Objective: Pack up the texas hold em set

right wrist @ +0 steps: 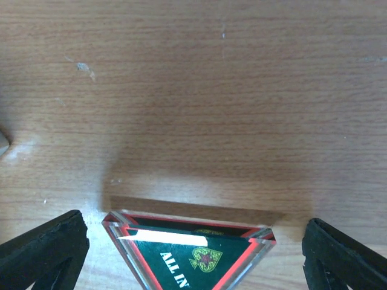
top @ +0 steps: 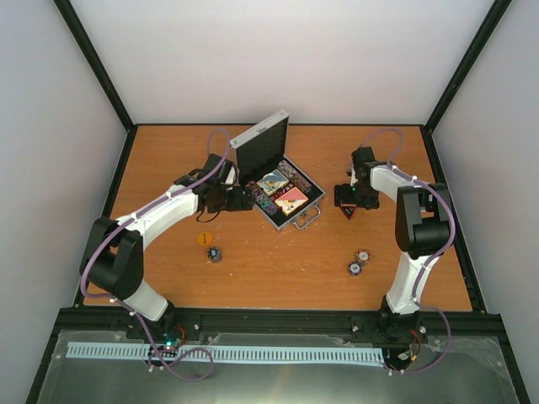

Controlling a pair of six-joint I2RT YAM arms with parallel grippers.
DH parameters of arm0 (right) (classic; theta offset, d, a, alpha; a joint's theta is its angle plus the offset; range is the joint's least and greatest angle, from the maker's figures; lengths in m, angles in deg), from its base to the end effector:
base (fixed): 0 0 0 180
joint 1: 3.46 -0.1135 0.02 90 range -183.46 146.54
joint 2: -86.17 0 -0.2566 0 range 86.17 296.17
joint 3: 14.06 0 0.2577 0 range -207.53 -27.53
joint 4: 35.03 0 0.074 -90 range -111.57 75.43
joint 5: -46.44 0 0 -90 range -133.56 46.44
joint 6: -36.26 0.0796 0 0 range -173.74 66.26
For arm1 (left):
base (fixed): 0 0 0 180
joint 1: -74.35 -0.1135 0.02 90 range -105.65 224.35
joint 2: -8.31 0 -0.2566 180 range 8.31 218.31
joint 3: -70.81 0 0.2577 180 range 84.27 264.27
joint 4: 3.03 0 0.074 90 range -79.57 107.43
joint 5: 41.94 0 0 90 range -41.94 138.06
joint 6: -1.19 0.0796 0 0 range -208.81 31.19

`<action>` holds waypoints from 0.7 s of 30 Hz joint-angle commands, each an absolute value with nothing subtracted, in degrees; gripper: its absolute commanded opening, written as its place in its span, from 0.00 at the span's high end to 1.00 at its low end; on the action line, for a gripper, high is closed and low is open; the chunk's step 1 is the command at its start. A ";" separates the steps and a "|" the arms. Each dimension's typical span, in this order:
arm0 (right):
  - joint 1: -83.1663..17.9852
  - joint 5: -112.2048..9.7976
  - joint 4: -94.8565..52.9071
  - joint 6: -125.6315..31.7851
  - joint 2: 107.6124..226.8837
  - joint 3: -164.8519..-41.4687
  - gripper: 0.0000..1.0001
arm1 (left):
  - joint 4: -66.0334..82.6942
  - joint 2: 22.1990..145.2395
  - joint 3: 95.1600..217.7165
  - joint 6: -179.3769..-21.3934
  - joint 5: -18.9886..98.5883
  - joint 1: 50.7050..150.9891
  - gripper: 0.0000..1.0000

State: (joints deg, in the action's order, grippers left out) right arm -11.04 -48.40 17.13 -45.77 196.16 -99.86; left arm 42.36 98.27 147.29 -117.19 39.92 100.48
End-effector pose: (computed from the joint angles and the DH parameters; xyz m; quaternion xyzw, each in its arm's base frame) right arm 0.3748 0.0566 0.1001 -0.0016 0.9920 0.0576 0.1120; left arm 0.3087 -0.1640 0.1792 0.0002 0.9611 -0.1834 0.2066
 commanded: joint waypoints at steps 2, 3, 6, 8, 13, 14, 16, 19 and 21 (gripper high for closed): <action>-12.40 -44.72 18.41 -44.64 198.03 -101.79 0.05 | 41.64 98.61 149.49 -117.18 40.54 100.33 0.00; -12.68 -44.32 18.46 -44.42 198.15 -101.70 0.05 | 41.64 98.58 149.46 -117.14 40.65 100.36 0.00; -13.16 -43.75 18.64 -43.63 198.61 -101.68 0.08 | 41.48 98.51 149.48 -117.32 40.85 100.35 0.00; -13.42 -43.58 18.89 -43.18 198.87 -101.68 0.09 | 41.46 98.51 149.48 -117.21 40.87 100.34 0.00; -13.90 -43.18 19.23 -42.38 198.87 -101.34 0.13 | 41.55 98.32 149.41 -117.07 41.37 100.36 0.00; -13.92 -43.13 19.22 -42.18 198.87 -101.17 0.13 | 41.61 98.25 149.33 -117.02 41.42 100.34 0.00; -14.01 -43.00 19.29 -42.05 198.85 -100.95 0.17 | 41.55 98.26 149.23 -116.96 41.39 100.36 0.00; -14.01 -42.87 19.54 -41.90 198.96 -100.97 0.22 | 41.57 98.07 149.09 -116.93 41.48 100.36 0.00; -14.05 -42.86 19.49 -41.63 198.59 -100.87 0.26 | 41.57 97.94 149.04 -116.93 41.50 100.35 0.00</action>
